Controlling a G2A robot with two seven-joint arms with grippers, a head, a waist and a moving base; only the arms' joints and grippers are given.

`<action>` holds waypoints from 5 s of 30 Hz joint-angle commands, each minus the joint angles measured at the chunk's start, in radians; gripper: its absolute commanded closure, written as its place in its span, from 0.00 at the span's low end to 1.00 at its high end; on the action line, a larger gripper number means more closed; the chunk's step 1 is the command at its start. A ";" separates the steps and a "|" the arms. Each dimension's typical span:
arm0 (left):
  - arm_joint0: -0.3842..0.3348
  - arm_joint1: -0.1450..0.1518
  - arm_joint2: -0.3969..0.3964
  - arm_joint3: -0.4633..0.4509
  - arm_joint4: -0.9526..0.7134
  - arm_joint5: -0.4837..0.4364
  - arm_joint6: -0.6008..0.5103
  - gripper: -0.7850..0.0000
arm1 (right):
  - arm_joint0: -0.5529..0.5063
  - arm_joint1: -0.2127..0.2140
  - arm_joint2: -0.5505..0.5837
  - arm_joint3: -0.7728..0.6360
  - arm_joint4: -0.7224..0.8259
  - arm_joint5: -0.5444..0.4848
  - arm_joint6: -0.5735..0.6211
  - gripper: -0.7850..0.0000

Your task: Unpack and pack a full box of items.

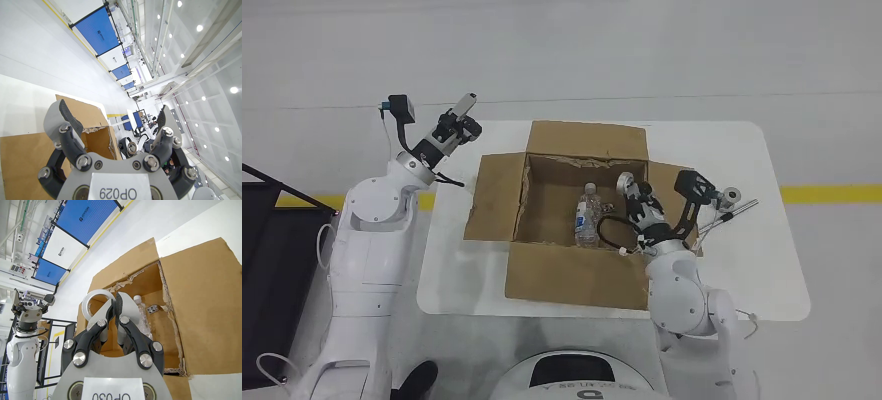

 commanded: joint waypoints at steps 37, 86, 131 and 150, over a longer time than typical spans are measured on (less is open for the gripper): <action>0.000 0.000 0.000 0.000 -0.001 0.000 0.000 0.00 | 0.519 -0.104 -0.431 0.739 -0.558 0.422 0.296 0.93; 0.000 0.000 0.000 0.000 -0.001 0.000 0.000 0.00 | -0.111 -0.036 0.293 -0.022 0.182 0.004 -0.038 0.00; 0.000 0.000 0.000 0.000 -0.001 0.000 0.000 0.00 | 0.452 0.017 0.417 0.788 -0.444 0.357 0.316 0.53; 0.000 0.000 0.000 0.000 -0.001 0.000 0.000 0.00 | 0.469 0.027 0.515 0.831 -0.399 0.372 0.312 0.61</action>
